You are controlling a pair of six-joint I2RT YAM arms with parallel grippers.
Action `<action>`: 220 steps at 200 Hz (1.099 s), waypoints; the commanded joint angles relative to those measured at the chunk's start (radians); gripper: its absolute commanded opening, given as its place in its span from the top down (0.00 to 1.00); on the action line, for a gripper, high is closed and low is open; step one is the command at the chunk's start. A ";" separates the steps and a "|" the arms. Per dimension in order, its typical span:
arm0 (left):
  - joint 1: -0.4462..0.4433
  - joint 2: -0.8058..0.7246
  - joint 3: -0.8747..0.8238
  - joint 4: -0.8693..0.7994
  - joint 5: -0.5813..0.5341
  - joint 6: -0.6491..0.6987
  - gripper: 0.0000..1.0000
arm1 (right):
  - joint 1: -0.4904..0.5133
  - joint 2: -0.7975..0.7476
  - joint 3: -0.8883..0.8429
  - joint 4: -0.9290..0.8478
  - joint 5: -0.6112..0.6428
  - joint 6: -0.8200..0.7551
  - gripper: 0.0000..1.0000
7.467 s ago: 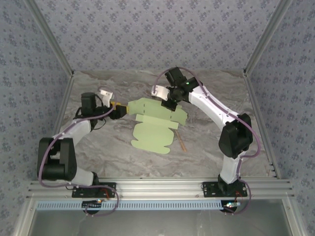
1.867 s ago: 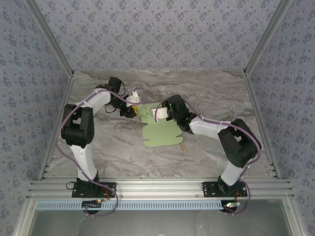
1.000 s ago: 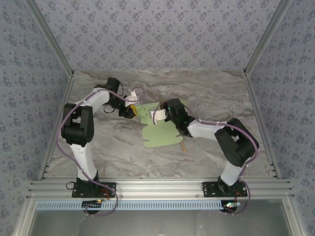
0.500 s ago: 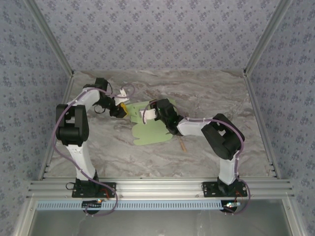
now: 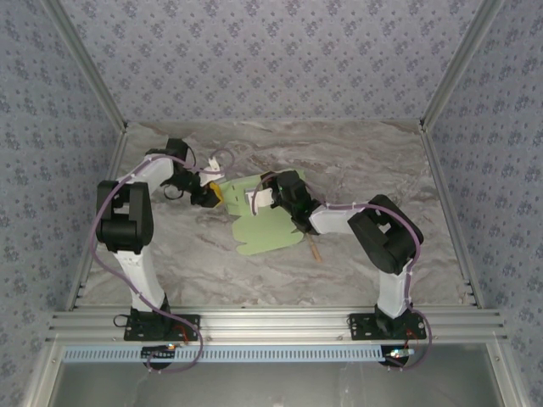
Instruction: Fold the paper box
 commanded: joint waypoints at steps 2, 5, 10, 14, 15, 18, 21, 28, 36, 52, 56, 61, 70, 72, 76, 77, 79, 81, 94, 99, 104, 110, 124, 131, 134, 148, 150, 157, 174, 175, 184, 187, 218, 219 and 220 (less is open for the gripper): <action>-0.022 -0.064 -0.023 -0.027 0.122 0.045 0.62 | -0.010 0.000 -0.003 0.039 0.011 -0.011 1.00; -0.023 -0.066 -0.025 -0.023 0.123 0.046 0.62 | -0.011 0.000 -0.004 0.041 0.011 -0.010 1.00; -0.026 -0.069 -0.027 -0.022 0.123 0.043 0.62 | -0.012 0.000 -0.005 0.043 0.013 -0.011 1.00; -0.029 -0.071 -0.029 -0.023 0.124 0.043 0.62 | -0.012 0.000 -0.004 0.043 0.014 -0.011 1.00; -0.030 -0.071 -0.029 -0.023 0.124 0.043 0.62 | -0.012 0.001 -0.003 0.044 0.014 -0.011 1.00; -0.032 -0.071 -0.029 -0.026 0.124 0.043 0.62 | -0.011 0.002 -0.002 0.044 0.015 -0.010 1.00; -0.034 -0.072 -0.029 -0.027 0.124 0.043 0.62 | -0.012 0.002 0.000 0.044 0.018 -0.009 1.00; -0.040 -0.070 -0.030 -0.029 0.117 0.042 0.62 | -0.012 0.005 0.002 0.046 0.024 -0.010 1.00; -0.047 -0.067 -0.030 -0.025 0.108 0.036 0.61 | -0.012 0.008 0.003 0.053 0.027 -0.012 1.00; -0.057 -0.056 -0.030 -0.026 0.096 0.028 0.61 | -0.012 0.008 0.002 0.058 0.026 -0.017 1.00; -0.058 -0.054 -0.030 -0.025 0.095 0.025 0.60 | -0.013 0.009 0.003 0.061 0.027 -0.019 1.00; -0.061 -0.053 -0.030 -0.022 0.093 0.022 0.60 | -0.013 0.009 0.000 0.072 0.028 -0.023 1.00; -0.068 -0.052 -0.030 -0.012 0.080 0.008 0.61 | -0.014 0.009 -0.010 0.096 0.022 -0.033 1.00; -0.070 -0.052 -0.030 -0.010 0.077 0.005 0.61 | -0.015 0.009 -0.012 0.100 0.021 -0.036 1.00; -0.073 -0.053 -0.031 -0.003 0.073 -0.002 0.61 | -0.015 0.011 -0.016 0.106 0.021 -0.044 1.00; -0.073 -0.053 -0.031 -0.001 0.071 -0.004 0.61 | -0.016 0.011 -0.016 0.107 0.021 -0.045 1.00; -0.075 -0.053 -0.031 0.001 0.070 -0.006 0.61 | -0.017 0.012 -0.017 0.112 0.021 -0.050 1.00; -0.076 -0.053 -0.032 0.003 0.068 -0.008 0.61 | -0.017 0.014 -0.018 0.116 0.021 -0.053 1.00; -0.087 -0.058 -0.038 0.026 0.056 -0.027 0.63 | -0.017 0.020 -0.035 0.150 0.009 -0.078 1.00; -0.090 -0.059 -0.041 0.035 0.050 -0.037 0.63 | -0.017 0.023 -0.041 0.156 0.004 -0.086 1.00; -0.093 -0.059 -0.043 0.047 0.044 -0.048 0.63 | -0.018 0.024 -0.043 0.160 0.005 -0.092 1.00; -0.098 -0.059 -0.045 0.054 0.034 -0.058 0.63 | -0.020 0.025 -0.047 0.162 0.001 -0.093 1.00; -0.104 -0.058 -0.056 0.075 0.004 -0.081 0.63 | -0.021 0.025 -0.055 0.168 0.000 -0.094 1.00; -0.107 -0.056 -0.061 0.086 -0.007 -0.093 0.63 | -0.021 0.026 -0.060 0.181 0.001 -0.097 1.00; -0.108 -0.056 -0.062 0.091 -0.011 -0.099 0.63 | -0.021 0.027 -0.064 0.186 0.002 -0.099 1.00; -0.115 -0.058 -0.065 0.116 -0.027 -0.131 0.62 | -0.019 0.032 -0.072 0.200 0.007 -0.106 1.00; -0.116 -0.060 -0.064 0.119 -0.028 -0.136 0.62 | -0.020 0.033 -0.073 0.201 0.008 -0.106 1.00; -0.119 -0.060 -0.063 0.122 -0.028 -0.155 0.61 | -0.019 0.037 -0.073 0.207 0.011 -0.106 1.00; -0.127 -0.064 -0.062 0.122 -0.022 -0.179 0.58 | -0.017 0.042 -0.074 0.214 0.019 -0.104 1.00; -0.128 -0.065 -0.062 0.121 -0.022 -0.180 0.58 | -0.017 0.042 -0.074 0.214 0.019 -0.103 1.00; -0.129 -0.069 -0.067 0.145 -0.010 -0.189 0.56 | -0.018 0.042 -0.075 0.216 0.022 -0.100 1.00; -0.130 -0.071 -0.070 0.156 -0.007 -0.193 0.56 | -0.018 0.043 -0.075 0.216 0.023 -0.099 1.00; -0.131 -0.084 -0.091 0.200 0.001 -0.255 0.54 | -0.014 0.039 -0.077 0.220 0.030 -0.101 1.00; -0.131 -0.085 -0.092 0.201 0.001 -0.257 0.54 | -0.013 0.039 -0.077 0.221 0.030 -0.101 1.00; -0.131 -0.085 -0.093 0.203 0.000 -0.260 0.54 | -0.012 0.039 -0.077 0.221 0.030 -0.101 1.00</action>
